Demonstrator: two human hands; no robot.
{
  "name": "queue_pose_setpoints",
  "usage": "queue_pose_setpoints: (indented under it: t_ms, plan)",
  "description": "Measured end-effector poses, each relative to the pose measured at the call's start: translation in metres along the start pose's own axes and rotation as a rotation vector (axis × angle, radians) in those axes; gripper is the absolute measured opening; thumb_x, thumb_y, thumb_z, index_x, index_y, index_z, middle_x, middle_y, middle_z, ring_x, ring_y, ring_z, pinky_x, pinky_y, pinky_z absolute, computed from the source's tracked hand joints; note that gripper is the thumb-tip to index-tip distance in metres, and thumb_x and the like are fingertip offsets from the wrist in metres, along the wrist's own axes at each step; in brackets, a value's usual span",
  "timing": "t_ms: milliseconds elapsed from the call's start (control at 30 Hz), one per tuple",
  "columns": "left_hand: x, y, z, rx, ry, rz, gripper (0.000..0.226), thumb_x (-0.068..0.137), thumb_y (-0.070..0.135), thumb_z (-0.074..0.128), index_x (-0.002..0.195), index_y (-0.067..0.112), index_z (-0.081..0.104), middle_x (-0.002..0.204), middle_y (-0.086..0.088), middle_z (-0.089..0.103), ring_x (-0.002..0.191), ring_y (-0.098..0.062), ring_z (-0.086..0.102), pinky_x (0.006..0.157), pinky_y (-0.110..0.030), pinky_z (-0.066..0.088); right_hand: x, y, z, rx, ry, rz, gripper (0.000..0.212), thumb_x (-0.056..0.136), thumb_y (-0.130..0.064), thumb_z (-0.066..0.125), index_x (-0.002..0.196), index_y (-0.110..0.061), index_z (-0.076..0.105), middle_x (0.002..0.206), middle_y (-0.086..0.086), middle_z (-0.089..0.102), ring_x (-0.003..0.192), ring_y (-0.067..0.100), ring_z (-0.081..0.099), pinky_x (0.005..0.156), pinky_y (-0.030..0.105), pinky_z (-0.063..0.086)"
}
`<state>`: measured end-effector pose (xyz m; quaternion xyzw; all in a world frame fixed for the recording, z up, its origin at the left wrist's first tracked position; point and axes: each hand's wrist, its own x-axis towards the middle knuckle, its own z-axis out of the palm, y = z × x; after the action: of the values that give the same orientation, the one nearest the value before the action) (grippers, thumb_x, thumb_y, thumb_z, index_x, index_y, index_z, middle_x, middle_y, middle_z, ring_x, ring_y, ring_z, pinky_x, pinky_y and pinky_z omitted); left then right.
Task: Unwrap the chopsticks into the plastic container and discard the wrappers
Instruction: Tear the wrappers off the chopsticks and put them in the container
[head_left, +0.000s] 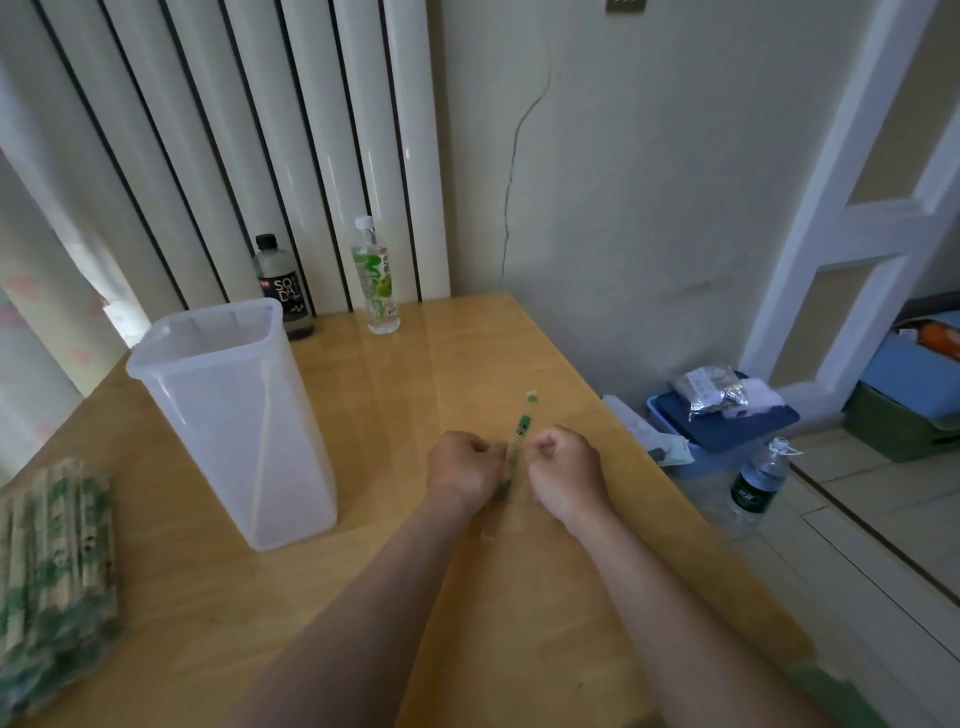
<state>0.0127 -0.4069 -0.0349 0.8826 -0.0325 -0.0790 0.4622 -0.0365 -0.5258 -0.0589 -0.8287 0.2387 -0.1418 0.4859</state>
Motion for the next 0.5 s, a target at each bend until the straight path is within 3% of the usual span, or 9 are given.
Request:
queue_pose_setpoints:
  t_ms: [133,233,367,500]
  plan:
    - [-0.005,-0.010,-0.013,-0.064,-0.038,0.018,0.020,0.083,0.020,0.063,0.070,0.008,0.071,0.062,-0.004,0.064,0.068,-0.030,0.066,0.070,-0.043,0.060,-0.002,-0.002,-0.002,-0.002,-0.005,0.008,0.013,0.096,-0.021,0.056,0.088,-0.022,0.066,0.082,0.005,0.069,0.074,0.025,0.067,0.067,0.040,0.058]
    - [-0.015,-0.024,-0.031,-0.080,-0.057,0.080,0.016,0.074,0.026,0.060,0.064,0.018,0.069,0.060,0.001,0.062,0.065,-0.028,0.063,0.066,-0.043,0.058,-0.012,-0.010,-0.003,-0.044,0.005,0.000,0.015,0.095,-0.021,0.057,0.083,-0.021,0.066,0.079,0.002,0.068,0.075,0.026,0.066,0.070,0.041,0.058]
    - [-0.036,-0.046,-0.072,-0.094,-0.011,0.167,0.014,0.085,0.022,0.064,0.074,0.018,0.070,0.067,0.001,0.069,0.069,-0.023,0.069,0.065,-0.043,0.058,-0.046,-0.047,0.017,-0.423,-0.035,-0.322,0.016,0.092,-0.029,0.056,0.081,-0.019,0.060,0.076,-0.003,0.064,0.076,0.027,0.060,0.061,0.036,0.046]
    - [-0.053,-0.075,-0.127,-0.036,0.158,0.215,0.012,0.084,0.015,0.062,0.080,0.021,0.071,0.070,0.001,0.071,0.071,-0.022,0.069,0.070,-0.040,0.059,-0.090,-0.100,0.065,-0.469,-0.192,-0.614,0.016,0.094,-0.029,0.051,0.087,-0.018,0.061,0.083,-0.001,0.067,0.085,0.031,0.061,0.064,0.037,0.045]
